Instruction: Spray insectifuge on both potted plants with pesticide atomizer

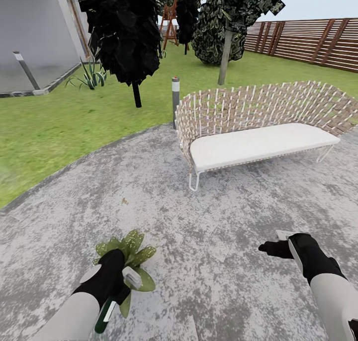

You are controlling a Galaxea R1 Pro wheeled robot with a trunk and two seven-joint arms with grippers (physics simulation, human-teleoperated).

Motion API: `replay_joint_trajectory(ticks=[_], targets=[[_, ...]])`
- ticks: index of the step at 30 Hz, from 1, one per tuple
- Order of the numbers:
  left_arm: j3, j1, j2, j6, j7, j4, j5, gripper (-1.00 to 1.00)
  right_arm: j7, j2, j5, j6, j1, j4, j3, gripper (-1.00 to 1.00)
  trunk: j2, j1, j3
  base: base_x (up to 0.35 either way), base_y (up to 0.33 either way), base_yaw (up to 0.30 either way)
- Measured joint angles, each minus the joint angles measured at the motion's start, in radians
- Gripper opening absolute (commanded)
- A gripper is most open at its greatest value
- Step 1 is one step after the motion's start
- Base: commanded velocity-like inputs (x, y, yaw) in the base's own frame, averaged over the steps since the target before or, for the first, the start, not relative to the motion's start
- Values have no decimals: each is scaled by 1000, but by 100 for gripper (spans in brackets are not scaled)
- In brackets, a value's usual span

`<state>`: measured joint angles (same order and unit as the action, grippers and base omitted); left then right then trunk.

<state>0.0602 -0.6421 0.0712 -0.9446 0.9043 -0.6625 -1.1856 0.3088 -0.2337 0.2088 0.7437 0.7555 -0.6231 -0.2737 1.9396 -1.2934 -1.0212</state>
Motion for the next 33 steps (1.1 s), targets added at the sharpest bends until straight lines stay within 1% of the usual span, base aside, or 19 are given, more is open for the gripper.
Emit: replay_joint_trajectory(ticks=[3, 8, 11, 16, 25, 33], targets=[[0, -1, 0, -3, 0, 0, 0, -100, 0, 0, 0, 0, 0, 0, 0, 100, 0, 0, 0, -2, 0, 0], [1, 0, 0, -33, 0, 0, 0, -100, 0, 0, 0, 0, 0, 0, 0, 100, 0, 0, 0, -145, 0, 0], [1, 0, 0, -35, 0, 0, 0, -100, 0, 0, 0, 0, 0, 0, 0, 100, 0, -1, 0, -255, 0, 0], [-1, 0, 2, -35, 0, 0, 1, -100, 0, 0, 0, 0, 0, 0, 0, 100, 0, 0, 0, -56, 0, -4], [-1, -1, 3, -33, -1, -2, 3, -100, 1, 1, -2, 2, 0, 0, 0, 100, 0, 0, 0, -2, 0, -190], [1, -1, -1, -32, -4, -2, 1, -100, 0, 1, 0, 2, 0, 0, 0, 100, 0, 0, 0, -24, 7, -21]])
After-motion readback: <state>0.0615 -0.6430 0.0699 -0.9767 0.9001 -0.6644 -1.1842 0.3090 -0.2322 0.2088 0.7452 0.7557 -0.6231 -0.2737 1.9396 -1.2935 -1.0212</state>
